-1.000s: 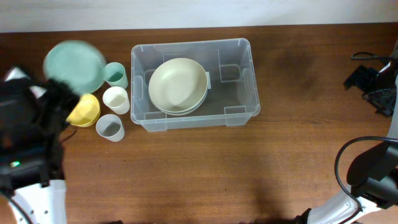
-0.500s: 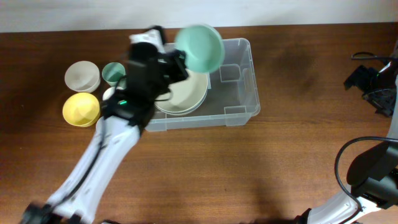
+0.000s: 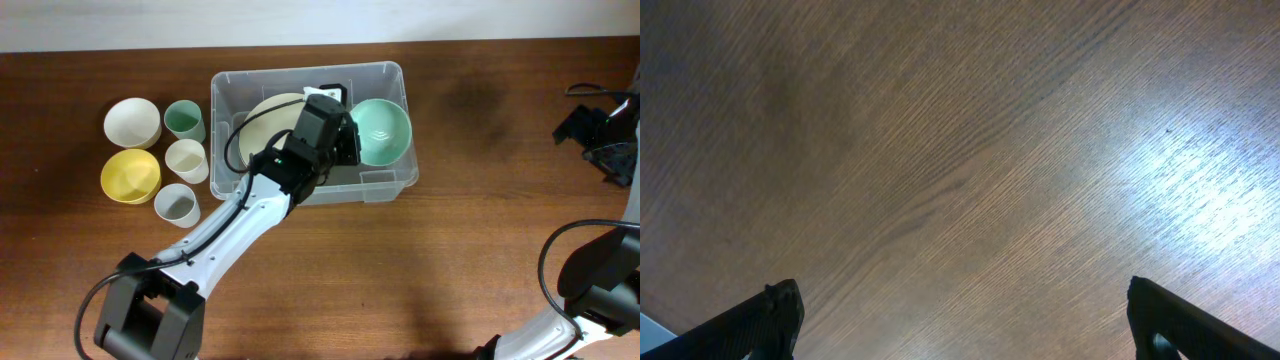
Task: Pack container
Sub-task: 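Lift the light teal bowl and carry it into the container, then lower the teal bowl into the container's right side and open the left gripper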
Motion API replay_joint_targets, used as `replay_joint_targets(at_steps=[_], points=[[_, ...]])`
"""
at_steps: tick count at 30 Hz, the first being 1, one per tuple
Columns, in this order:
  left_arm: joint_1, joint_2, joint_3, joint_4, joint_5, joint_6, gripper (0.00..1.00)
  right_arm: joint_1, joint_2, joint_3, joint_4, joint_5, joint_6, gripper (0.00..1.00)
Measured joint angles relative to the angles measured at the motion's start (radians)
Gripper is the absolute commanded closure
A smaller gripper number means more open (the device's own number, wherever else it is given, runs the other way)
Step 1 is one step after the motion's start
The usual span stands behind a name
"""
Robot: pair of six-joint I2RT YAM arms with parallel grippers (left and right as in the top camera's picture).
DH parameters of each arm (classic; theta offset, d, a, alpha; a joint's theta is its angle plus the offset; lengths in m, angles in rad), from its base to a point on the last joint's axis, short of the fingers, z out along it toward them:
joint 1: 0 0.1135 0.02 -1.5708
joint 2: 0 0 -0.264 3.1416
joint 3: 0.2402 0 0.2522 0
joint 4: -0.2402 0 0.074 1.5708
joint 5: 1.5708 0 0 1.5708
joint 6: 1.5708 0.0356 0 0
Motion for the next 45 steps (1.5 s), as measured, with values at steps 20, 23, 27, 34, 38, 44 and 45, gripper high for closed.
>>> replay_joint_targets(at_steps=[20,23,27,34,38,44,45], points=[[0.006,0.107,0.017,0.019,-0.122,0.102,0.99,0.000,0.000,0.000,0.000,0.000,0.000,0.01],[0.006,0.107,0.026,0.022,-0.122,0.108,0.99,0.000,0.000,0.000,0.000,0.000,0.000,0.01],[0.005,0.111,0.029,0.015,-0.122,0.108,0.98,0.000,0.000,0.000,0.000,0.000,0.000,0.01],[-0.009,0.145,0.029,-0.005,-0.122,0.122,0.98,0.000,0.000,0.000,0.000,0.000,0.000,0.01],[-0.013,0.146,0.029,-0.025,-0.122,0.127,0.98,0.000,0.000,0.000,0.000,0.000,0.000,0.01],[-0.013,0.148,0.029,-0.040,-0.122,0.130,0.98,0.000,0.000,0.000,0.000,0.000,0.000,0.01],[-0.013,0.148,0.029,-0.035,-0.122,0.130,0.97,0.000,0.000,0.000,0.000,0.000,0.000,0.01]])
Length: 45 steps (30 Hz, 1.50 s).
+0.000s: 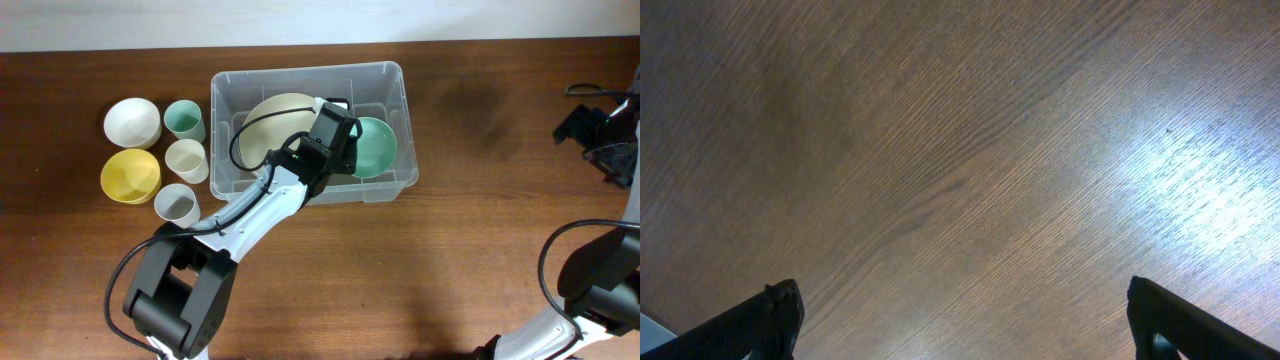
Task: Pack container
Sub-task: 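Lower the teal bowl into the container's right side and open the left gripper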
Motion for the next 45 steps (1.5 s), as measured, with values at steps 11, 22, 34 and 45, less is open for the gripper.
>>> replay_joint_targets(at_steps=[11,22,34,45], points=[[0.000,0.000,0.000,0.044,-0.007,0.042,0.92,0.000,0.000,0.000,0.000,0.000,0.000,0.01],[0.000,0.000,0.000,0.069,-0.049,0.045,0.92,0.000,0.000,0.000,0.000,0.000,0.000,0.01],[0.000,0.011,0.000,0.135,-0.052,0.072,0.89,0.000,0.000,0.000,0.000,0.000,0.000,0.01],[0.000,0.075,0.003,0.145,-0.053,0.073,0.88,0.000,0.000,0.000,0.000,0.000,0.000,0.01]])
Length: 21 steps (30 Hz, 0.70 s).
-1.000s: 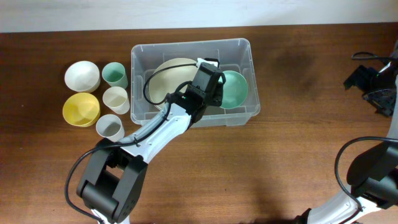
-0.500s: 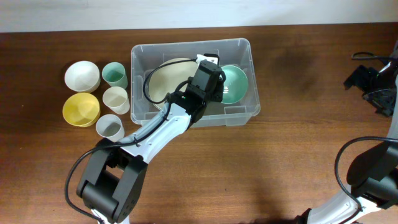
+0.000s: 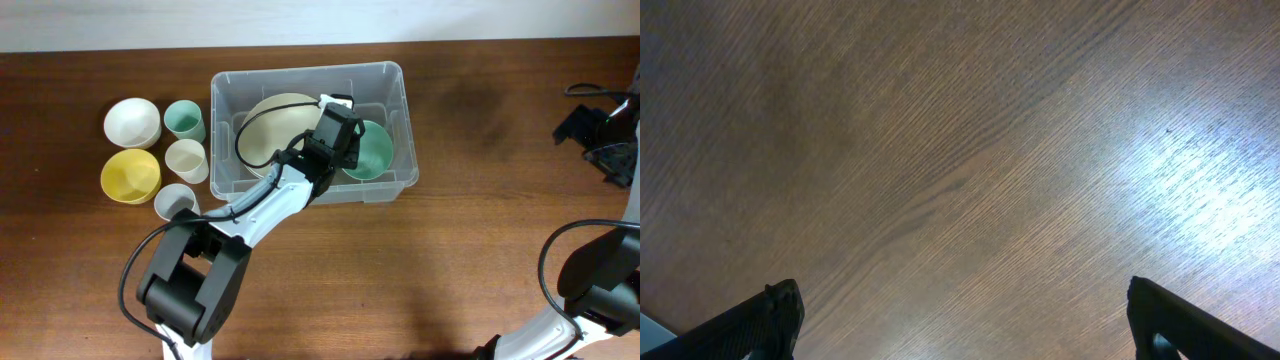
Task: Pack container
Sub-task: 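Lower the teal bowl into the container's right side and open the left gripper, then move the left gripper back to the yellow bowl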
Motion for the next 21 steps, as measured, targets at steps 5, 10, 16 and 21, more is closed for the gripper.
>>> replay_joint_targets(at_steps=[5,10,16,21], points=[[0.000,0.000,0.001,0.003,-0.003,0.003,0.77,0.000,0.000,0.000,0.000,0.000,0.000,0.01],[0.000,0.000,0.002,0.009,-0.003,0.014,0.67,0.000,0.000,0.000,0.000,0.000,0.000,0.01],[0.000,0.000,0.005,0.040,-0.008,0.041,0.59,0.000,0.000,0.000,0.000,0.000,0.000,0.01],[0.003,0.000,0.077,-0.008,-0.015,0.071,0.52,0.000,0.000,0.000,0.000,0.000,0.000,0.01]])
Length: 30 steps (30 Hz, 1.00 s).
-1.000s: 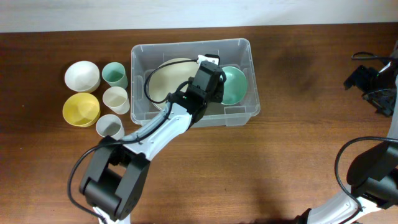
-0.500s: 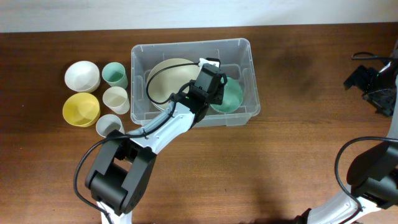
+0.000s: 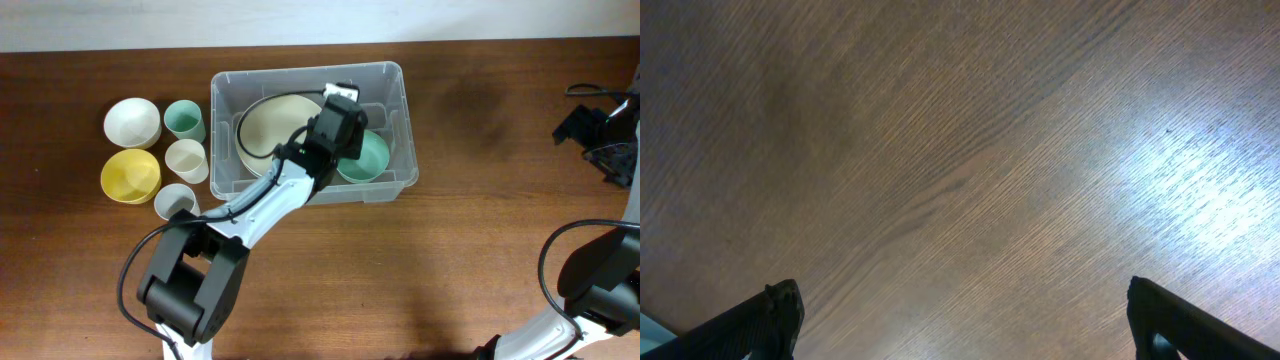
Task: Pack container
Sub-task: 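Move the left gripper back to the yellow bowl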
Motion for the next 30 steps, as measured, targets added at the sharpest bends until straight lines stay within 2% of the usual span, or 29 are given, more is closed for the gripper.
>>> replay_joint_targets(at_steps=[2,4,6,8,9,13,20,24,30], points=[[0.006,0.000,0.062,-0.058,0.001,0.010,0.44,0.000,0.000,0.000,0.000,0.000,0.000,0.01],[0.019,0.000,0.144,-0.134,0.000,0.020,0.28,0.000,0.000,0.000,0.000,0.000,-0.001,0.01],[0.043,0.000,0.236,-0.235,0.000,0.021,0.20,0.000,0.000,0.000,0.001,0.000,0.000,0.01],[0.075,-0.005,0.311,-0.330,-0.007,0.027,0.04,0.000,0.000,0.000,0.000,0.000,0.000,0.01],[0.094,-0.011,0.344,-0.382,-0.013,0.030,0.01,0.000,0.000,0.000,0.000,0.000,0.000,0.01],[0.186,-0.069,0.417,-0.546,-0.037,0.026,0.01,0.000,0.000,0.000,0.000,0.000,-0.001,0.01],[0.381,-0.233,0.434,-0.786,-0.096,-0.025,0.01,0.000,0.000,0.000,0.000,0.000,0.000,0.01],[0.521,-0.278,0.441,-0.932,-0.122,-0.116,0.01,0.000,0.000,0.000,0.000,0.000,-0.001,0.01],[0.715,-0.278,0.418,-1.055,-0.121,-0.282,0.01,0.000,0.000,0.000,0.000,0.000,0.000,0.01]])
